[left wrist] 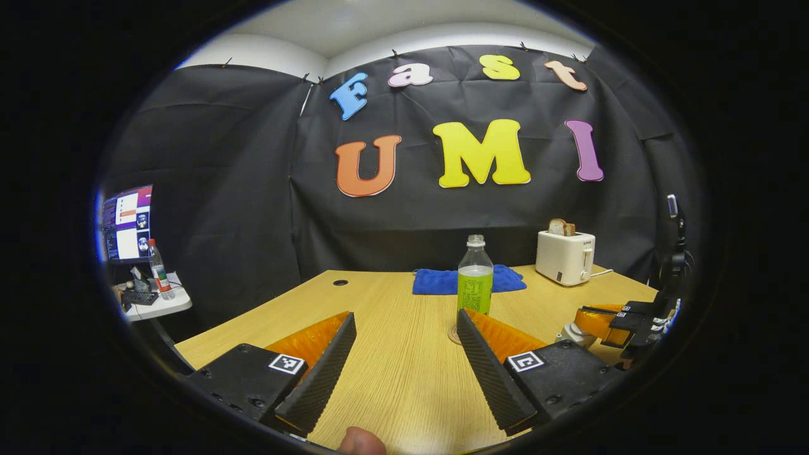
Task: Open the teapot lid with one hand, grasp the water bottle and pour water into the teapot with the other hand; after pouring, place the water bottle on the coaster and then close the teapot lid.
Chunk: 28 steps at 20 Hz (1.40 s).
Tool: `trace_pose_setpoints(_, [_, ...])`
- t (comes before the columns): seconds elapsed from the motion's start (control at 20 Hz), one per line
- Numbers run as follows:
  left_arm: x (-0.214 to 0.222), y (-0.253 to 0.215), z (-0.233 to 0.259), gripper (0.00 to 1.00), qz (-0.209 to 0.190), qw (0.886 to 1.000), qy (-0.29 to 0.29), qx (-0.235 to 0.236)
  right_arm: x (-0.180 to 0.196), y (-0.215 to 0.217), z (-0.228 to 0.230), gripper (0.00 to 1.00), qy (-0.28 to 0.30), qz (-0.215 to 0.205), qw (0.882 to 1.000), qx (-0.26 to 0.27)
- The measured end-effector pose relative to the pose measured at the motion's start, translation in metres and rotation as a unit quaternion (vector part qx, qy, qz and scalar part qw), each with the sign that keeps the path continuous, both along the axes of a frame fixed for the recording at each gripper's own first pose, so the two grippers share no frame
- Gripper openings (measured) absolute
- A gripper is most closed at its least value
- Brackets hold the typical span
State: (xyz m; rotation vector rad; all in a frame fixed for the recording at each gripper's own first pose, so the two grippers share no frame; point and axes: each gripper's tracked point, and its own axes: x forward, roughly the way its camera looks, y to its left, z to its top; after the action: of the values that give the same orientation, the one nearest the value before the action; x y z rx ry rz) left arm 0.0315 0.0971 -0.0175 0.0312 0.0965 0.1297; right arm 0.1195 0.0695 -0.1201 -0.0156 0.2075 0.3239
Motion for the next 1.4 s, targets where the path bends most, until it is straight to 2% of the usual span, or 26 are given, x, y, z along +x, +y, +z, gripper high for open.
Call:
trace_pose_setpoints(0.25, [0.000, -0.001, 0.000, 1.00, -0.003, 1.000, 0.001, 0.001, 0.001, -0.001, 0.001, 0.00, -0.003, -0.006, 1.000, -0.005])
trace_pose_setpoints(0.3, [-0.001, -0.002, 0.000, 1.00, -0.004, 1.000, 0.001, 0.001, -0.001, -0.001, 0.001, 0.06, -0.004, -0.007, 1.000, -0.005])
trace_pose_setpoints(0.55, [-0.002, -0.003, -0.002, 1.00, -0.009, 1.000, 0.004, 0.005, -0.003, -0.008, 0.016, 0.07, -0.021, -0.023, 1.000, 0.004])
trace_pose_setpoints(0.6, [-0.002, -0.003, -0.001, 1.00, -0.010, 1.000, 0.003, 0.005, -0.003, -0.011, 0.023, 0.18, -0.029, -0.030, 0.999, 0.007])
trace_pose_setpoints(0.65, [-0.003, -0.004, -0.001, 1.00, -0.010, 1.000, 0.003, 0.005, -0.006, -0.015, 0.029, 0.22, -0.035, -0.036, 0.999, 0.013])
trace_pose_setpoints(0.7, [-0.005, -0.006, -0.001, 1.00, -0.011, 1.000, 0.002, 0.005, -0.008, -0.019, 0.037, 0.32, -0.042, -0.042, 0.998, 0.019])
trace_pose_setpoints(0.75, [-0.007, -0.009, -0.001, 1.00, -0.013, 1.000, 0.001, 0.004, -0.012, -0.024, 0.045, 0.37, -0.049, -0.050, 0.997, 0.025])
trace_pose_setpoints(0.8, [-0.009, -0.014, 0.001, 1.00, -0.015, 1.000, -0.002, 0.002, -0.016, -0.030, 0.054, 0.49, -0.056, -0.057, 0.996, 0.027])
trace_pose_setpoints(0.85, [-0.012, -0.019, 0.003, 1.00, -0.019, 1.000, -0.005, -0.001, -0.022, -0.035, 0.061, 0.57, -0.064, -0.064, 0.996, 0.027])
trace_pose_setpoints(0.9, [-0.014, -0.024, 0.005, 1.00, -0.022, 1.000, -0.007, -0.003, -0.029, -0.039, 0.069, 0.72, -0.071, -0.069, 0.995, 0.026])
trace_pose_setpoints(1.0, [-0.021, -0.034, 0.009, 1.00, -0.029, 0.999, -0.013, -0.007, -0.046, -0.047, 0.085, 0.80, -0.085, -0.077, 0.993, 0.022])
trace_pose_setpoints(1.15, [-0.038, -0.052, 0.020, 1.00, -0.040, 0.999, -0.028, -0.020, -0.080, -0.056, 0.105, 0.86, -0.097, -0.086, 0.991, 0.016])
trace_pose_setpoints(1.25, [-0.054, -0.065, 0.022, 1.00, -0.050, 0.998, -0.034, -0.026, -0.104, -0.062, 0.117, 0.95, -0.107, -0.094, 0.990, 0.014])
trace_pose_setpoints(1.4, [-0.077, -0.079, 0.031, 1.00, -0.057, 0.997, -0.053, -0.028, -0.146, -0.069, 0.135, 0.97, -0.134, -0.098, 0.986, 0.012])
